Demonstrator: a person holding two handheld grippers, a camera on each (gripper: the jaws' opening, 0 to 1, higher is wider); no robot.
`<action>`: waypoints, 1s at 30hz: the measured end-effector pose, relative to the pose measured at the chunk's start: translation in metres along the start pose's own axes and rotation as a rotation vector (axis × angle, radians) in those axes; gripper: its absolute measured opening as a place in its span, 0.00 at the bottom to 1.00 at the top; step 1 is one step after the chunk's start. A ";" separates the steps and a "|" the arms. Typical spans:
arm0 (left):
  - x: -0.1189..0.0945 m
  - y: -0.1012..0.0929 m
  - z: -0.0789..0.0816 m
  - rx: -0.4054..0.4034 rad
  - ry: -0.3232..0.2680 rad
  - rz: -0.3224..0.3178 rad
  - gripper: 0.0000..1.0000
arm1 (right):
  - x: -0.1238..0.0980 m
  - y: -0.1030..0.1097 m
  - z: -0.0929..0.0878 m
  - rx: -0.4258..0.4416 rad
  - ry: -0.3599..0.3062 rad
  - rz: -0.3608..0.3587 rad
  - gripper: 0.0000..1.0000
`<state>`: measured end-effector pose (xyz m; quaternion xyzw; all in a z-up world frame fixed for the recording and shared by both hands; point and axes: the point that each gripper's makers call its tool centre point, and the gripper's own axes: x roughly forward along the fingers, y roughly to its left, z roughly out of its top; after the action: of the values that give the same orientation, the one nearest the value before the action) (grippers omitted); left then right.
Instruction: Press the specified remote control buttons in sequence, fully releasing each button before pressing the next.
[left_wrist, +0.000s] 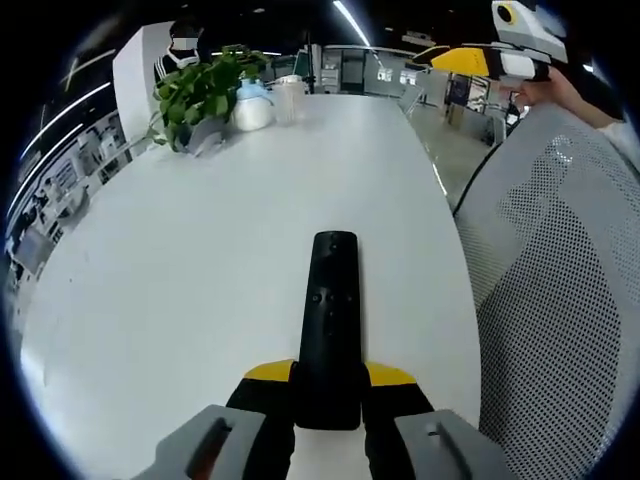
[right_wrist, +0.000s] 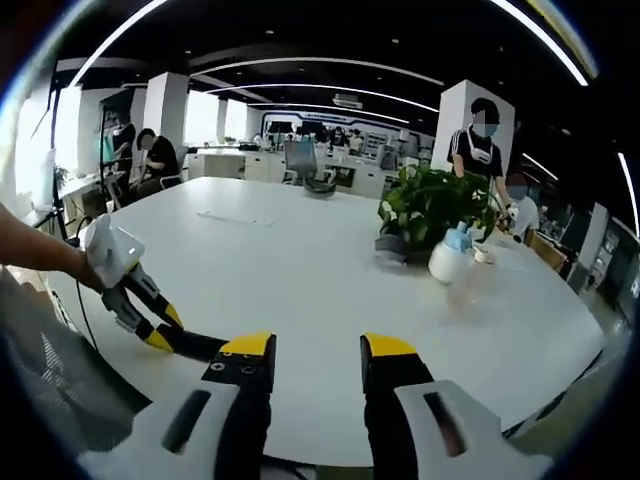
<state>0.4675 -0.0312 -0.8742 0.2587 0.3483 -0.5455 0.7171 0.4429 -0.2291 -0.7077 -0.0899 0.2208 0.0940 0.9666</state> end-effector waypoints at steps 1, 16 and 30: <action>0.000 0.001 0.000 0.000 0.000 -0.001 0.25 | 0.000 -0.001 0.000 0.001 -0.001 -0.004 0.39; 0.000 0.013 0.001 0.005 -0.004 -0.004 0.25 | 0.003 -0.004 -0.010 0.002 0.060 -0.028 0.64; 0.002 0.022 0.004 0.003 -0.003 0.000 0.25 | 0.003 -0.006 -0.015 0.020 0.086 -0.033 0.57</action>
<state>0.4901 -0.0293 -0.8735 0.2589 0.3467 -0.5464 0.7171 0.4404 -0.2381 -0.7216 -0.0877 0.2613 0.0720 0.9586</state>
